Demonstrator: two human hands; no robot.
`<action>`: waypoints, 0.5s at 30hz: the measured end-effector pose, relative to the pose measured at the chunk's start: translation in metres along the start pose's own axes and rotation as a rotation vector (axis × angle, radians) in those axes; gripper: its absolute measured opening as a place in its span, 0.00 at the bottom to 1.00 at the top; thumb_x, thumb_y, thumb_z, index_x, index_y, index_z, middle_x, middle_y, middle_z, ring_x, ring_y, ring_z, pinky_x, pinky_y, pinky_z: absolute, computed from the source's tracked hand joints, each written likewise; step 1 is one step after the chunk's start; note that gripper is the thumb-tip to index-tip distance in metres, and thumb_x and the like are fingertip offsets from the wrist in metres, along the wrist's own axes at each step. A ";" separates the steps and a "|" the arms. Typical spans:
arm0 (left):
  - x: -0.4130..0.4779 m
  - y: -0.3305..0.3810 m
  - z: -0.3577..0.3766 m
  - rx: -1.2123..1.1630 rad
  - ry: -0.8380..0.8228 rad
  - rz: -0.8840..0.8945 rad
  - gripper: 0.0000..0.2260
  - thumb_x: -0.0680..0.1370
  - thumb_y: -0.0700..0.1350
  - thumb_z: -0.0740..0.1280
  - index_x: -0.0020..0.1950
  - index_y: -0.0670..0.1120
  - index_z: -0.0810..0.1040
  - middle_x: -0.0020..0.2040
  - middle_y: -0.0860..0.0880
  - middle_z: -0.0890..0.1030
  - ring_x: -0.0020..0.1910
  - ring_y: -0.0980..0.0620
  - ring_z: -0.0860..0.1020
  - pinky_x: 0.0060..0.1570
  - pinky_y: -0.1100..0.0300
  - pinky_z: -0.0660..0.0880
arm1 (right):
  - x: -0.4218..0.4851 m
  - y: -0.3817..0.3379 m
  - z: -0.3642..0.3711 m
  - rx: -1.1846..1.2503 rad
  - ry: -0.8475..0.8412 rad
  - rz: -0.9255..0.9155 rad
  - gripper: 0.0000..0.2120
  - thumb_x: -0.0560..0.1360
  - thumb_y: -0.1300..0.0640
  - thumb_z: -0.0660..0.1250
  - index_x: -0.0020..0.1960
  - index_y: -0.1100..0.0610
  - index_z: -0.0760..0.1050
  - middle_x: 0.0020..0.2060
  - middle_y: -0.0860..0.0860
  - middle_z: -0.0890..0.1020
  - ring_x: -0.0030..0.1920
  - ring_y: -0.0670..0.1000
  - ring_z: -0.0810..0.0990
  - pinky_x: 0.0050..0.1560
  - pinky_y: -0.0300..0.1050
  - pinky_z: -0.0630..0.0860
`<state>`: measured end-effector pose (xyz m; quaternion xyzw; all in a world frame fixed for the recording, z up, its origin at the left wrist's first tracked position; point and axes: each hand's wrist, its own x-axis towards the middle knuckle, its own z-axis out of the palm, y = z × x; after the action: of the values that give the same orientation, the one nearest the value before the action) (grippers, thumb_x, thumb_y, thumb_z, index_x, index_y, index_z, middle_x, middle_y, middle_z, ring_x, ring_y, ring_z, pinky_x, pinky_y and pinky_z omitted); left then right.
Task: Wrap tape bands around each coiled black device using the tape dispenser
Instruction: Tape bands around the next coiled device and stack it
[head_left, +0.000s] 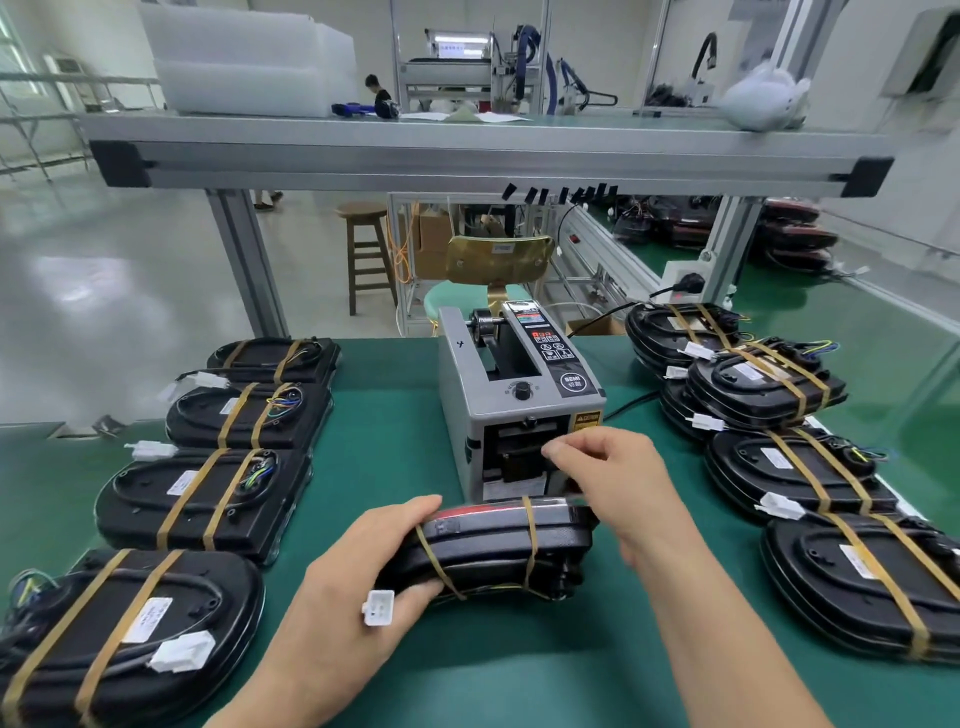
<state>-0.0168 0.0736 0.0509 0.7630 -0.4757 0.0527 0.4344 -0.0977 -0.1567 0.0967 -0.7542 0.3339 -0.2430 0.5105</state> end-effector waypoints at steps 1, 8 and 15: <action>0.000 0.000 0.000 0.004 0.001 0.000 0.27 0.69 0.43 0.75 0.68 0.54 0.74 0.61 0.63 0.77 0.61 0.62 0.76 0.60 0.74 0.66 | 0.002 0.002 0.005 0.067 0.013 0.060 0.08 0.74 0.57 0.73 0.37 0.49 0.82 0.34 0.41 0.83 0.41 0.44 0.79 0.41 0.39 0.71; -0.005 0.001 -0.005 0.062 0.035 -0.002 0.28 0.69 0.42 0.73 0.69 0.50 0.75 0.61 0.62 0.77 0.61 0.64 0.75 0.61 0.74 0.66 | 0.014 0.006 0.027 0.189 0.097 0.218 0.09 0.74 0.61 0.70 0.36 0.54 0.81 0.25 0.46 0.77 0.31 0.49 0.74 0.42 0.49 0.76; -0.011 0.005 -0.005 0.110 0.050 0.009 0.29 0.70 0.39 0.76 0.69 0.47 0.74 0.60 0.57 0.78 0.60 0.65 0.74 0.62 0.74 0.65 | 0.014 0.001 0.032 0.222 0.146 0.256 0.07 0.73 0.57 0.74 0.37 0.53 0.79 0.30 0.50 0.81 0.35 0.50 0.78 0.51 0.52 0.80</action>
<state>-0.0246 0.0833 0.0516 0.7820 -0.4645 0.0996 0.4034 -0.0661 -0.1476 0.0846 -0.6249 0.4346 -0.2653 0.5918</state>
